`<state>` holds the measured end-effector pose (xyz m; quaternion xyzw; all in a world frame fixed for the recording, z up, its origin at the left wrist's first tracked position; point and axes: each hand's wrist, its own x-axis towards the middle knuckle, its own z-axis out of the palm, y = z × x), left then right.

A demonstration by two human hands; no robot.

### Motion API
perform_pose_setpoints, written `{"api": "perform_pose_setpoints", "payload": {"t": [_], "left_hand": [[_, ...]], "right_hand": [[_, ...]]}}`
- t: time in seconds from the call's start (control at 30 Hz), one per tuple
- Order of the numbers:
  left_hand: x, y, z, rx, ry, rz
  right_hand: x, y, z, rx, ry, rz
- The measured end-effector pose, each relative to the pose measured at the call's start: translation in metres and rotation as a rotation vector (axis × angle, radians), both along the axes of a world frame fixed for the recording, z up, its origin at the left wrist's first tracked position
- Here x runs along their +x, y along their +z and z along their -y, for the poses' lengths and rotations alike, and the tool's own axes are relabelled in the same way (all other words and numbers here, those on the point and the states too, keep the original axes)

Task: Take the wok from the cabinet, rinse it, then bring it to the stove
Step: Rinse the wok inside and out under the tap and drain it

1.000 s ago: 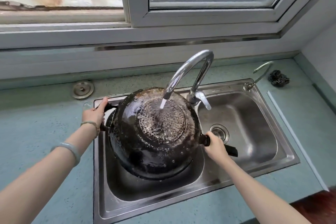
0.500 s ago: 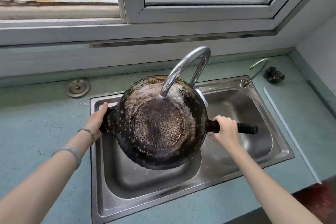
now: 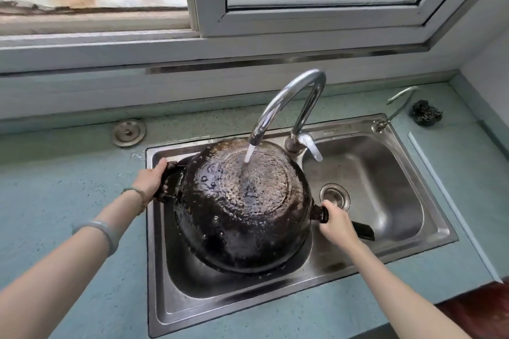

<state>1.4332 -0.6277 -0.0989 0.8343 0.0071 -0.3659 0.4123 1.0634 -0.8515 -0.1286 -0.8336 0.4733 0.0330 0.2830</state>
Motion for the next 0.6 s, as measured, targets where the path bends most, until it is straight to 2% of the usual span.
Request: {"api": "perform_pose_setpoints", "payload": {"t": [0.13,0.3,0.37,0.6], "left_hand": [[-0.006,-0.013,-0.001,0.055,0.002,-0.013],[-0.012,-0.033,0.0,0.011,0.093,-0.123],[-0.014,-0.039,0.001,-0.015,0.135,-0.184],[-0.025,-0.041,0.004,-0.077,0.244,-0.232]], "right_hand": [[-0.004,0.013,0.005,-0.006,-0.005,-0.052],[-0.001,0.042,0.016,-0.201,0.021,-0.124],[0.003,0.056,0.018,-0.284,0.025,-0.117],[0.005,0.076,0.022,-0.479,0.108,-0.048]]}}
